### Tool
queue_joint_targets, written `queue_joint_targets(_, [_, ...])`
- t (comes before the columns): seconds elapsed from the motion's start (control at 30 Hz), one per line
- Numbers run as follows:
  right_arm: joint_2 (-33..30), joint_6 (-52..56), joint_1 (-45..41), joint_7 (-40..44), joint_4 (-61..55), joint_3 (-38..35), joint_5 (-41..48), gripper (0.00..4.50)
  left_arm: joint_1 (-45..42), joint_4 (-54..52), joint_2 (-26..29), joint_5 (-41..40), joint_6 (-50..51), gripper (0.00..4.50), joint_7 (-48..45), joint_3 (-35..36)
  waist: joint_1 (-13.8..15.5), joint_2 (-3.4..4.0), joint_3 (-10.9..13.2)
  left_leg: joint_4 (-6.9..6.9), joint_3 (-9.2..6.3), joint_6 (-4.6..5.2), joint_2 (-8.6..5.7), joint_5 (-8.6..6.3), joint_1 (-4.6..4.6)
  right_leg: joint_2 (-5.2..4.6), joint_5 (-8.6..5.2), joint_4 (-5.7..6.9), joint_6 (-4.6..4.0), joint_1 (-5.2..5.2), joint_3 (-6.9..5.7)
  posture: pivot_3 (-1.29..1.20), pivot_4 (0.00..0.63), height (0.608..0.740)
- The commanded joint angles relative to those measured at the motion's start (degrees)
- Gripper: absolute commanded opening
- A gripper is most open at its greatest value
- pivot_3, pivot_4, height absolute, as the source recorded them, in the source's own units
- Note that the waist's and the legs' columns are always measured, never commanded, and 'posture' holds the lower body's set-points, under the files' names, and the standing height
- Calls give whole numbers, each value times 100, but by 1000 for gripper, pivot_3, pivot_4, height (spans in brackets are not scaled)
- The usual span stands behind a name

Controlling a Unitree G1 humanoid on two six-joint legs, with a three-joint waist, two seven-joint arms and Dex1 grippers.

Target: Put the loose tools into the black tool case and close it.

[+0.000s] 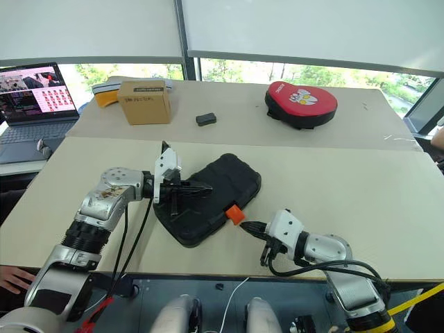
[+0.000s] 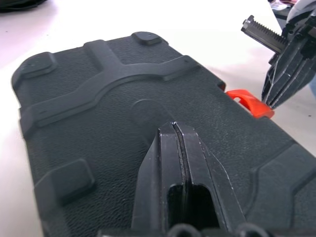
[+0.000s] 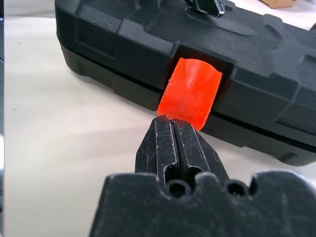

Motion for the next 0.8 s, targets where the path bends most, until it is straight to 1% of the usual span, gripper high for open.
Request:
queue_joint_targets(0.03, [110,-111,-154,-69,59,82,-94,0,91,325,111,224,-78,17,29,-43,3,4,-2,0,0,0,1,0,1,1,0,0,0,0,0,0,150,740])
queue_joint_targets(0.2, [244,-162,-278,-110,216,153,-189,0,134,403,123,240,-176,17,13,-55,-11,24,-14,-1,1,0,1,0,3,1,0,2,0,1,1,0,150,740])
queue_joint_targets(0.3, [202,-123,-238,-71,146,91,-151,0,175,380,126,263,-199,17,3,-79,-13,28,-17,-1,2,0,1,0,4,1,0,2,0,2,1,0,150,740])
queue_joint_targets(0.43, [-168,-62,48,293,-313,-218,236,0,237,332,146,269,-199,17,-24,-78,-9,35,-21,-1,2,0,0,0,3,0,0,1,0,1,1,0,150,740])
queue_joint_targets(0.6, [-233,224,0,284,-641,-410,614,0,277,325,124,279,-202,17,-37,-102,-41,41,-25,-3,0,0,2,0,14,3,0,2,0,10,3,0,150,740])
queue_joint_targets(0.7, [-152,142,-152,176,-383,-220,296,0,286,301,71,293,-184,17,-28,-136,-44,41,-25,-9,1,0,2,-1,41,3,-2,-5,0,37,2,0,150,740])
queue_joint_targets(0.8, [-58,83,-284,115,-144,-43,73,0,277,262,46,289,-140,17,-19,-137,-42,42,-25,-10,3,1,1,-1,45,1,-2,-7,0,42,2,0,150,740])
